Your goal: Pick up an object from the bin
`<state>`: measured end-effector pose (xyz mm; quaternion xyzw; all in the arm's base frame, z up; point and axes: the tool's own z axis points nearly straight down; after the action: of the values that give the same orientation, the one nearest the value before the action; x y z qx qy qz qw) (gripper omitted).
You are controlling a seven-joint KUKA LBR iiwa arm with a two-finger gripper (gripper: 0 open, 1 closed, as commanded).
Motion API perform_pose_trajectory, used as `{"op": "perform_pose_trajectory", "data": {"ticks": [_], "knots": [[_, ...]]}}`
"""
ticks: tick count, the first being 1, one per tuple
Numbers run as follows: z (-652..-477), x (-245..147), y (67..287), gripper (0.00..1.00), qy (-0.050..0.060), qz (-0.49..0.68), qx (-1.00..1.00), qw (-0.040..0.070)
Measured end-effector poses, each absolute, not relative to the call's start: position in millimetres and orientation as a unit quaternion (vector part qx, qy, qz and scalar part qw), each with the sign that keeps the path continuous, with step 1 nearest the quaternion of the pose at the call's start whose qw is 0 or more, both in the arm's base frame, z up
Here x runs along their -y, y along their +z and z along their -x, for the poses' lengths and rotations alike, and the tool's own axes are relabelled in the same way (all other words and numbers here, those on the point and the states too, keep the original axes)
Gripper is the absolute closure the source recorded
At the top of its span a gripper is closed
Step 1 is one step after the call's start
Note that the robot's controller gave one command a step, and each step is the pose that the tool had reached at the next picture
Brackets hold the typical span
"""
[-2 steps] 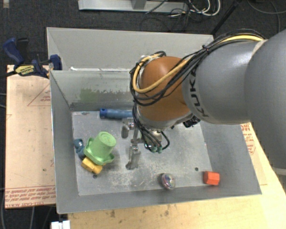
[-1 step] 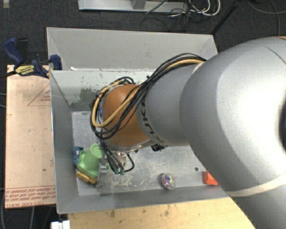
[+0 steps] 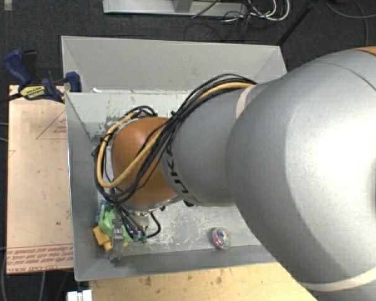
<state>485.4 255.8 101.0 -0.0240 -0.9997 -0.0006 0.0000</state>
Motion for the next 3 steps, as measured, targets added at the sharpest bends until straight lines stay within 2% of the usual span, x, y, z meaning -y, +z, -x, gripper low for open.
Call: {"op": "perform_pose_trajectory", "data": {"ticks": [1, 2, 3], "knots": [[-591.0, -236, 100, 0.0, -0.001, 0.094, 0.996, -0.003], [-547.6, -224, 73, 0.0, -0.002, 0.171, 0.985, -0.004], [-548.8, -225, 73, 0.0, -0.003, 0.17, 0.985, -0.005]]}}
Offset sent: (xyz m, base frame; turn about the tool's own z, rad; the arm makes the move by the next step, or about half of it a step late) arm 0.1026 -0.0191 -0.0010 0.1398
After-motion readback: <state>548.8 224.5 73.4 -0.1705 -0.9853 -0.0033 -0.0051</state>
